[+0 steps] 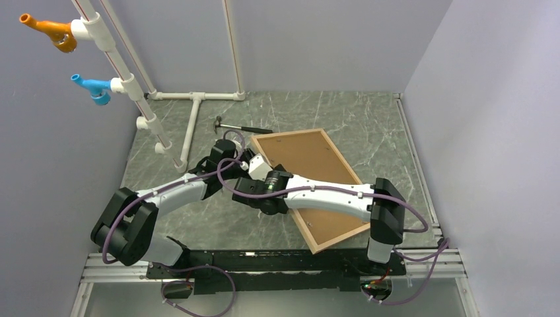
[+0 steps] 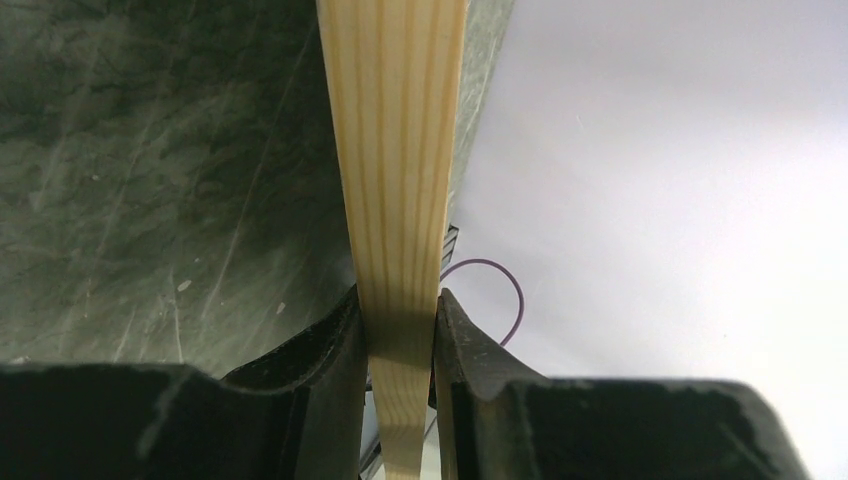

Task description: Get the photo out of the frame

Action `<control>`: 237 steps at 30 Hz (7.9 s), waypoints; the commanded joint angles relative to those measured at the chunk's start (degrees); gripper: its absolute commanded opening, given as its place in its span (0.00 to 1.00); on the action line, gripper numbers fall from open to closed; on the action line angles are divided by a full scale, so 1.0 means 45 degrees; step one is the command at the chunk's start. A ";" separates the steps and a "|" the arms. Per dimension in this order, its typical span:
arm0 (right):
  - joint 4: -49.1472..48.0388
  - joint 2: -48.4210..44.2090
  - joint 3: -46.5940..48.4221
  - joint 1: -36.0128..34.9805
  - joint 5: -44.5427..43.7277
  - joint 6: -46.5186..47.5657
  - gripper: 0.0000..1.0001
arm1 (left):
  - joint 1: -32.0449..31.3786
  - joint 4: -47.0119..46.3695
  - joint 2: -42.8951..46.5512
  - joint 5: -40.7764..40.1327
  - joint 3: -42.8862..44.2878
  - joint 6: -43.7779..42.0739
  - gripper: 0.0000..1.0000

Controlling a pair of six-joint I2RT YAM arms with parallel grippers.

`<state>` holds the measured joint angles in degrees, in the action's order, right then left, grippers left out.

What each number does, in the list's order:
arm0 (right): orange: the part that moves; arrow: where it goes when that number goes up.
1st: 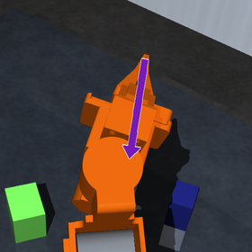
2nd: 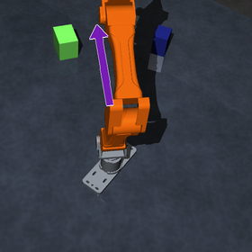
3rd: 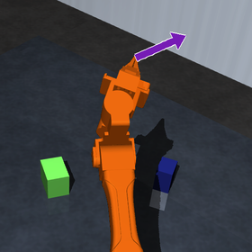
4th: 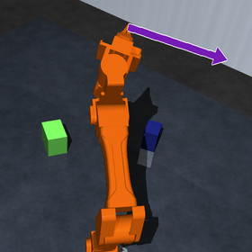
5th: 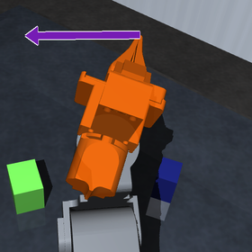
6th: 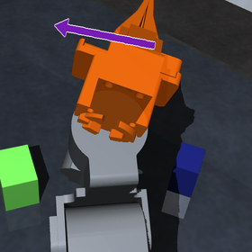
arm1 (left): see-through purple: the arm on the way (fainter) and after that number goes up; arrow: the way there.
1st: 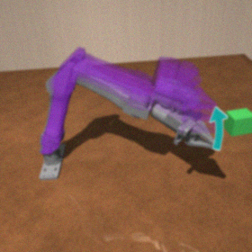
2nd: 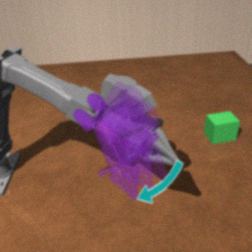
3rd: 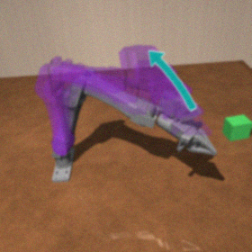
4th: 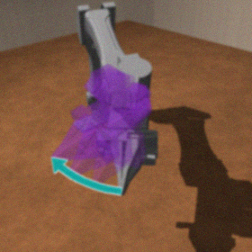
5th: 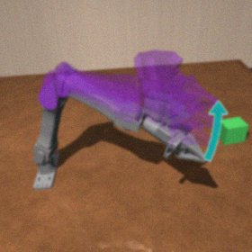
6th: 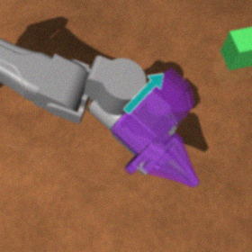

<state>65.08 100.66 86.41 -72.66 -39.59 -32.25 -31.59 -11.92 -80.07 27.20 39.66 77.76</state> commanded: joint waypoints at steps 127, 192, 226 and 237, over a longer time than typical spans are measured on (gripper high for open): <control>-1.0230 -0.8441 -0.8460 1.7299 1.7421 0.0084 0.00 | 0.2236 0.4238 0.3918 0.0186 0.0401 -0.5310 0.75; -0.9296 -0.6993 -0.7586 1.2000 0.9646 0.1873 0.99 | 0.2556 0.5963 -0.0328 -0.5059 0.4046 -0.8413 0.80; -0.9940 -0.6878 -0.8589 1.3967 1.1019 0.1646 1.00 | 0.4614 -0.1090 -1.4061 -0.4679 1.4731 -0.2489 0.94; -0.9246 -0.5268 -0.8293 1.5689 1.0261 0.1658 1.00 | 0.4393 0.0685 -1.1479 -0.3455 1.4893 -0.5318 0.95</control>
<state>22.79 74.04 46.89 -6.22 8.97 -24.64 -10.22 -12.97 -143.24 8.88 108.55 61.60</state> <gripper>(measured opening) 0.993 0.941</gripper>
